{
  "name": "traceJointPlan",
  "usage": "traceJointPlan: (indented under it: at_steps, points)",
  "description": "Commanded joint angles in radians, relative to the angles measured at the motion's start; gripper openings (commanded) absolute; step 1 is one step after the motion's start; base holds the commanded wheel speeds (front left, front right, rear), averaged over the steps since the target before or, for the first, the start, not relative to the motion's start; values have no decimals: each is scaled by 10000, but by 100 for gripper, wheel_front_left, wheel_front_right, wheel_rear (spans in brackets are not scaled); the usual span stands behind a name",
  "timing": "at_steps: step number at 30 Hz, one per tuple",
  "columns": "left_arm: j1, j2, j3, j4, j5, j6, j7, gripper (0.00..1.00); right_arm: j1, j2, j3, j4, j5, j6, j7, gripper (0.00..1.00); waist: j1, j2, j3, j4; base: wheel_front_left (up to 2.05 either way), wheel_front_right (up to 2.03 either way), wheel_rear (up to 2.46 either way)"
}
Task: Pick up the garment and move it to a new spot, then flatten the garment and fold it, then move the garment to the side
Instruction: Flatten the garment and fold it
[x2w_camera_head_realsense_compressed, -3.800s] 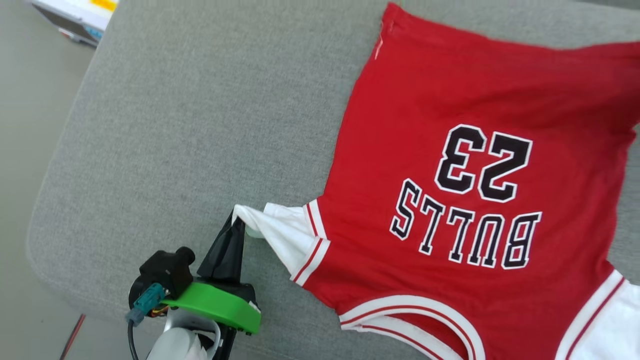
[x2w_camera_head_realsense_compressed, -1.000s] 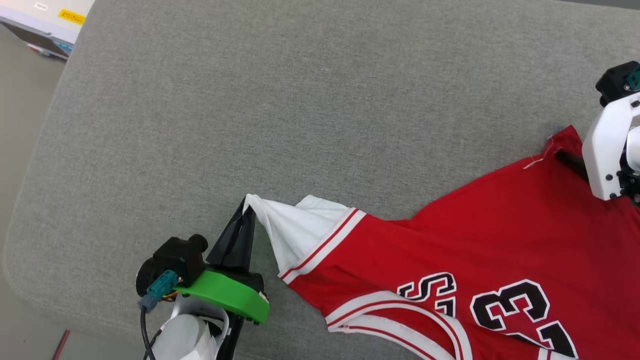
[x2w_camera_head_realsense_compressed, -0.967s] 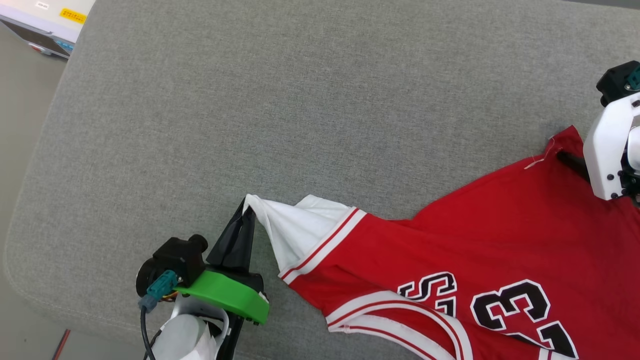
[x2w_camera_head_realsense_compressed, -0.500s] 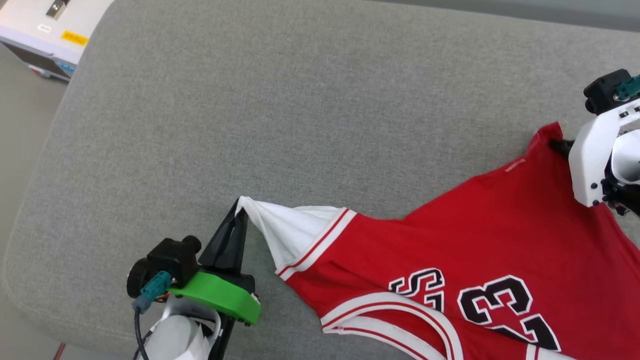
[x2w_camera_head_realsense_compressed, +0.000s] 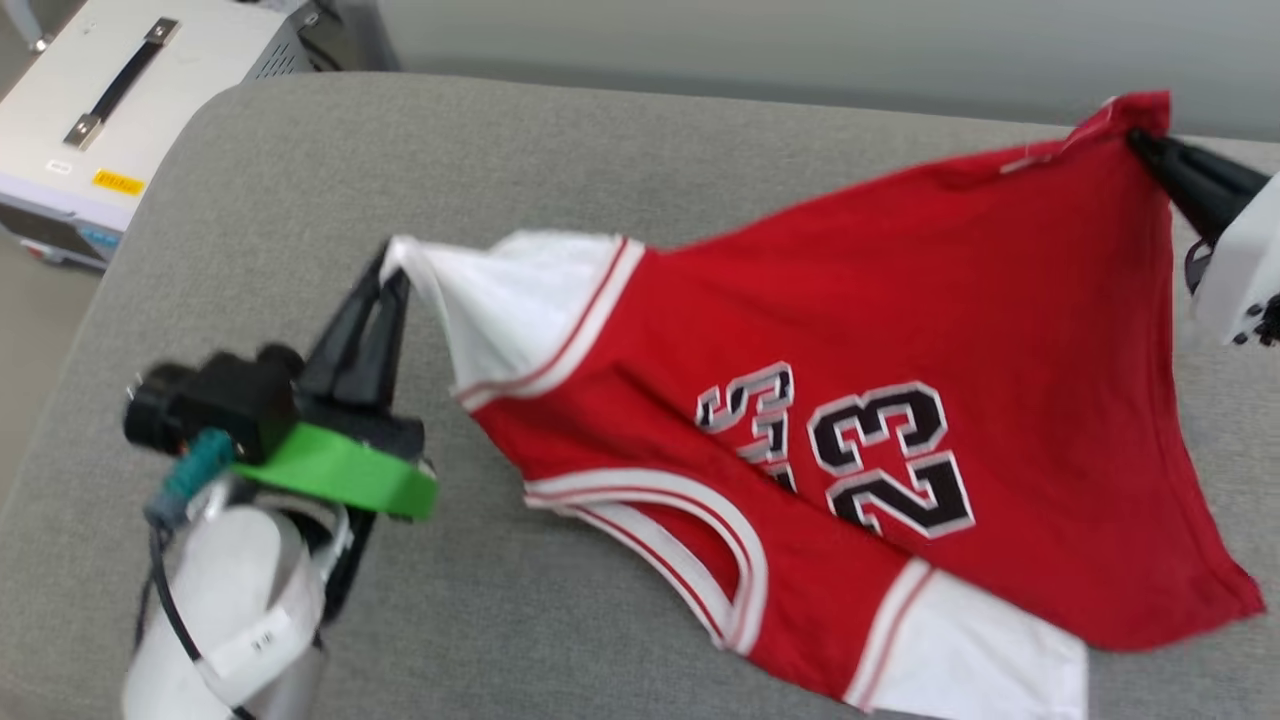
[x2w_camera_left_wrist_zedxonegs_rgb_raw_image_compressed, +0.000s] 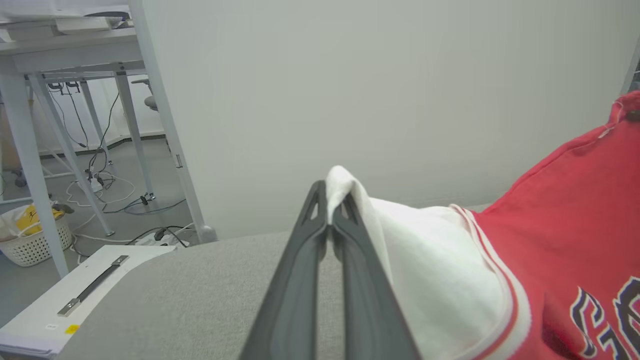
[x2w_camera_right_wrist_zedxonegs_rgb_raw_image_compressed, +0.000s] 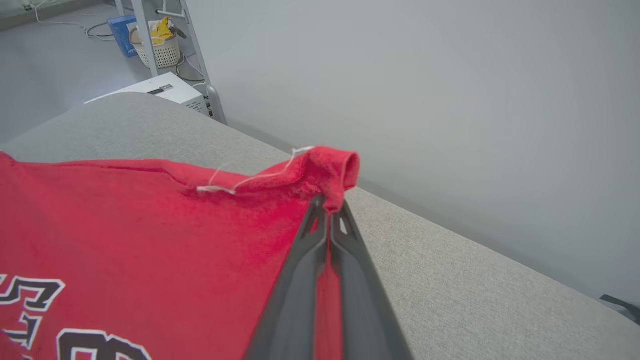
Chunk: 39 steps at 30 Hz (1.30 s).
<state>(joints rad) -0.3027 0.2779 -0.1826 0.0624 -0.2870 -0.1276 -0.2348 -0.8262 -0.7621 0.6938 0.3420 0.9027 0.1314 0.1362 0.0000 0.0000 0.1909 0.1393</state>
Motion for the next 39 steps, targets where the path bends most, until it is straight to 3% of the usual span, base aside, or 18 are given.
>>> traceJointPlan:
  at_steps: [1, 11, 23, 32, 39]
  points:
    - [-606, 181, 66, -182, -11, -24, 101, 0, 36, -57, -223, -183, 17, -7, -194, 0, 0, 0, -308, -323, 0, 0, 0]
    - [-3902, 898, -415, -995, -234, -28, 1068, 0, -203, -73, -1964, -1528, -231, -7, -369, 0, 0, 0, -313, -708, 0, 0, 0]
    - [-7547, 1470, -1378, -119, -839, -30, 1389, 0, -672, 287, -3925, -2698, -838, -7, 539, 0, 0, 0, 249, -826, 0, 0, 0]
    - [-9334, 1391, -1620, 603, -1398, -30, 1402, 0, -1680, 521, -4305, -3087, -1388, -7, 1300, 0, 0, 0, 1553, -877, 0, 0, 0]
    - [-11122, 1384, -1672, 865, -1207, 3, 1931, 0, -3658, 800, -4197, -2465, -1750, -7, 1436, 0, 0, 0, 3154, -1226, 0, 0, 0]
